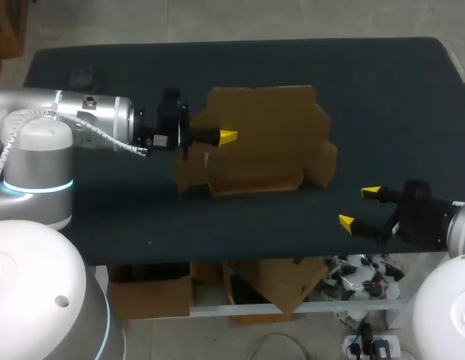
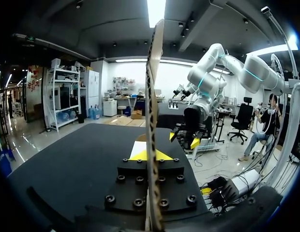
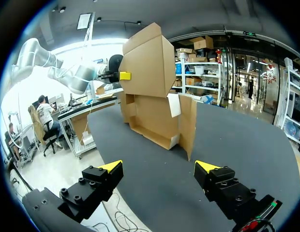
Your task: Assemble the packaging by folding the flat box into shape, placing the metal phone stand inside, and closing the box properly
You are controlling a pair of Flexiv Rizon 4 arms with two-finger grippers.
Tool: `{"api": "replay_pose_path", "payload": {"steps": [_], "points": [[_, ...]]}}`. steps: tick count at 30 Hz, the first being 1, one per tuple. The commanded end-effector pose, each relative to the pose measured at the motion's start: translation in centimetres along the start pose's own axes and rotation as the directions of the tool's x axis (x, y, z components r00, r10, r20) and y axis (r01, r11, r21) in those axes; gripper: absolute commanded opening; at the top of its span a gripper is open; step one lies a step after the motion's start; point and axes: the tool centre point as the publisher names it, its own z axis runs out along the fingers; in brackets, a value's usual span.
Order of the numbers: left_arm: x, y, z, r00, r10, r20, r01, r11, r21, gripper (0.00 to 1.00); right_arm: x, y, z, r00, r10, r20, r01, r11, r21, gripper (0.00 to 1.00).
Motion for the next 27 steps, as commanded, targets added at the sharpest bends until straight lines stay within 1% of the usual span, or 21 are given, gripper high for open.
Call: {"api": "replay_pose_path", "payload": {"steps": [1, 8, 14, 20, 27], "points": [[-0.1, 0.6, 0.1, 1.0, 0.0, -0.001, 0.0, 1.0, -0.002, 0.0, 0.0, 0.0, -0.2, 1.0, 0.0, -0.001, 0.0, 1.0, -0.002, 1.0], [-0.1, 0.6, 0.1, 1.0, 0.0, -0.001, 0.0, 1.0, -0.002, 0.0, -0.3, 0.2, -0.1, 1.0, 0.008, 0.0, -0.008, 1.0, -0.003, 1.0], [-0.1, 0.6, 0.1, 1.0, 0.0, -0.001, 0.0, 1.0, -0.002, 0.0, -1.0, 0.5, -0.7, 1.0, 0.014, 0.027, -0.014, 1.0, -0.015, 1.0], [-0.1, 0.6, 0.1, 1.0, 0.0, -0.001, 0.0, 1.0, -0.002, 0.0, -1.9, 0.7, 0.0, 0.999, -0.021, 0.026, 0.021, 1.0, -0.012, 1.0], [-0.1, 0.6, 0.1, 1.0, 0.0, -0.001, 0.0, 1.0, -0.002, 0.0, -2.7, 1.0, 1.4, 0.997, -0.059, 0.046, 0.06, 0.998, -0.002, 1.0]]}}
